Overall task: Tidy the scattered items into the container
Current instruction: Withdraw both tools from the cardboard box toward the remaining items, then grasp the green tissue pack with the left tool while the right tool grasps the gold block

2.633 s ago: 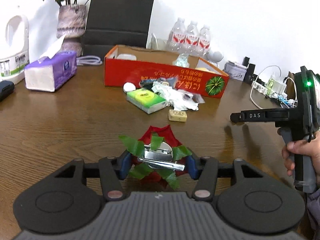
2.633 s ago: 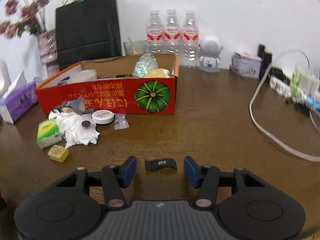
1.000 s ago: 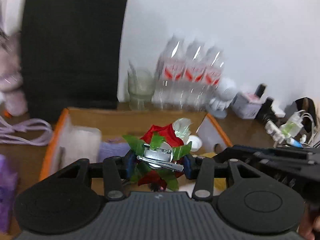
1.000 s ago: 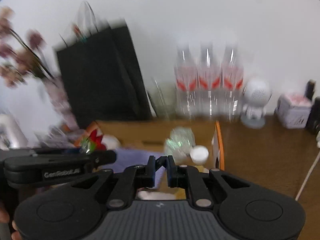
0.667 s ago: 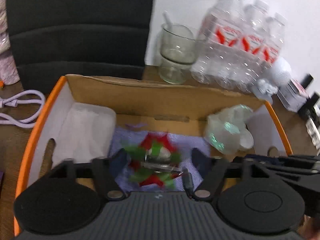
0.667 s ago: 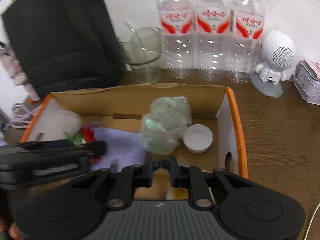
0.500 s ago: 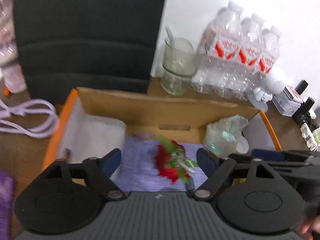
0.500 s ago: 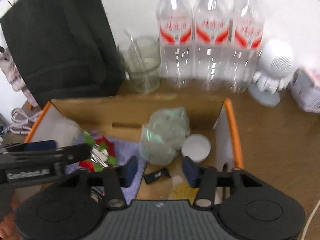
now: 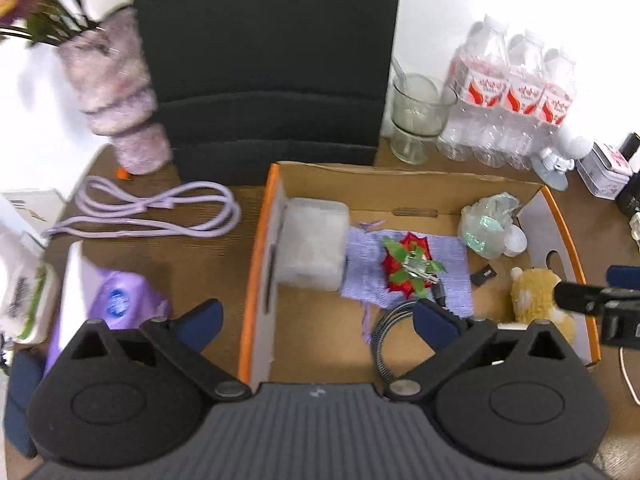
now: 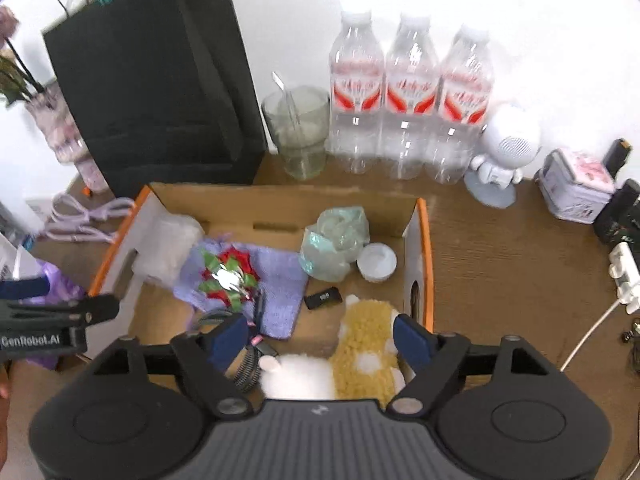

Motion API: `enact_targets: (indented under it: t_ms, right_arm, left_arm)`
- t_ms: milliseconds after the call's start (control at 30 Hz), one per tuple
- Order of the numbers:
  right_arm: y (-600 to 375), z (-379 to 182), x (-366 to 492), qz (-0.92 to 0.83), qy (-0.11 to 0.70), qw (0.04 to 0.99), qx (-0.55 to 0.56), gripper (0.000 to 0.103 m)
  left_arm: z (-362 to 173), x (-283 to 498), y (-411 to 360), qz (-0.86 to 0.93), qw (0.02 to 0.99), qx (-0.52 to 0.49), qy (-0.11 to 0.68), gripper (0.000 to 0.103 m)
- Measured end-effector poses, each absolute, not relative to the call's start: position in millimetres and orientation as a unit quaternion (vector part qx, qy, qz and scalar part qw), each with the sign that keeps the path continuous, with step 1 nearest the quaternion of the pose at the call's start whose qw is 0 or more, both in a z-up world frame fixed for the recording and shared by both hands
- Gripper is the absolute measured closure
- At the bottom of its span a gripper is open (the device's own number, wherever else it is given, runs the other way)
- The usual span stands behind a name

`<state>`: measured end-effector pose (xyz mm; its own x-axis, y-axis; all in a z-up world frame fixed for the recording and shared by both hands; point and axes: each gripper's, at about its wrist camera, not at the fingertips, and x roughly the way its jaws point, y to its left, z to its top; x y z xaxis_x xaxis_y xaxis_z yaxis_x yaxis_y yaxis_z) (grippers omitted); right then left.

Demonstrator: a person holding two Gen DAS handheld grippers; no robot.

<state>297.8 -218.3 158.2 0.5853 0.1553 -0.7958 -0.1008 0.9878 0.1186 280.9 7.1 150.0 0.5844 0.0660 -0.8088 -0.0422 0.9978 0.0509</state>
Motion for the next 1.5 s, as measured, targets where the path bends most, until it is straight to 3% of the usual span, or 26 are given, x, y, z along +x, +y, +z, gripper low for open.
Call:
enact_targets:
  t_ms: [67, 167, 267, 500, 700, 833, 1033, 1100, 1267, 1333, 1400, 1500]
  right_arm:
    - [-224.0, 166.9, 267.2, 0.063, 0.370, 0.925, 0.051, 0.022]
    - [-233.7, 163.2, 204.5, 0.078, 0.220, 0.970, 0.076, 0.008]
    - [-234.3, 147.9, 172.1, 0.092, 0.182, 0.976, 0.078, 0.007]
    - [-227.9, 127.2, 115.1, 0.072, 0.186, 0.977, 0.077, 0.007]
    - [-229.3, 90.1, 17.1, 0.071, 0.191, 0.977, 0.068, 0.007]
    - [-228.9, 64.2, -43.4, 0.088, 0.216, 0.971, 0.059, 0.007]
    - [-225.0, 37.0, -100.8, 0.117, 0.254, 0.960, 0.031, 0.009]
    - [-218.9, 32.8, -99.6, 0.148, 0.264, 0.953, 0.014, 0.028]
    - [-187.6, 30.4, -54.0, 0.175, 0.288, 0.942, -0.001, 0.029]
    - [-175.8, 27.8, -26.5, 0.187, 0.296, 0.937, 0.014, 0.031]
    - [-162.0, 22.1, 3.4, 0.180, 0.316, 0.931, 0.025, 0.042]
    - [-141.4, 11.7, 45.0, 0.148, 0.333, 0.931, 0.012, 0.044]
  left_arm:
    - [162.1, 246.3, 7.5, 0.060, 0.926, 0.019, 0.374, 0.000]
    - [162.5, 178.1, 8.9, 0.098, 0.973, 0.011, 0.211, 0.000]
    - [155.3, 139.7, -0.4, 0.071, 0.987, 0.044, 0.140, 0.000]
    - [137.1, 81.9, -15.0, 0.048, 0.986, 0.080, 0.140, 0.000]
    - [83.6, -24.3, -14.9, -0.034, 0.978, 0.064, 0.194, 0.000]
    - [60.8, -94.3, -16.1, -0.036, 0.979, 0.093, 0.177, 0.000]
    - [42.6, -130.2, 13.7, -0.006, 0.974, 0.105, 0.201, 0.000]
    - [40.0, -126.5, 21.4, 0.007, 0.972, 0.100, 0.211, 0.000]
    - [39.5, -92.0, 36.8, 0.034, 0.968, 0.074, 0.237, 0.000]
    - [43.1, -79.4, 42.0, 0.049, 0.966, 0.051, 0.248, 0.000]
    - [45.6, -73.7, 47.5, 0.045, 0.967, 0.036, 0.247, 0.000]
    - [45.4, -64.6, 50.2, 0.036, 0.968, 0.050, 0.243, 0.000]
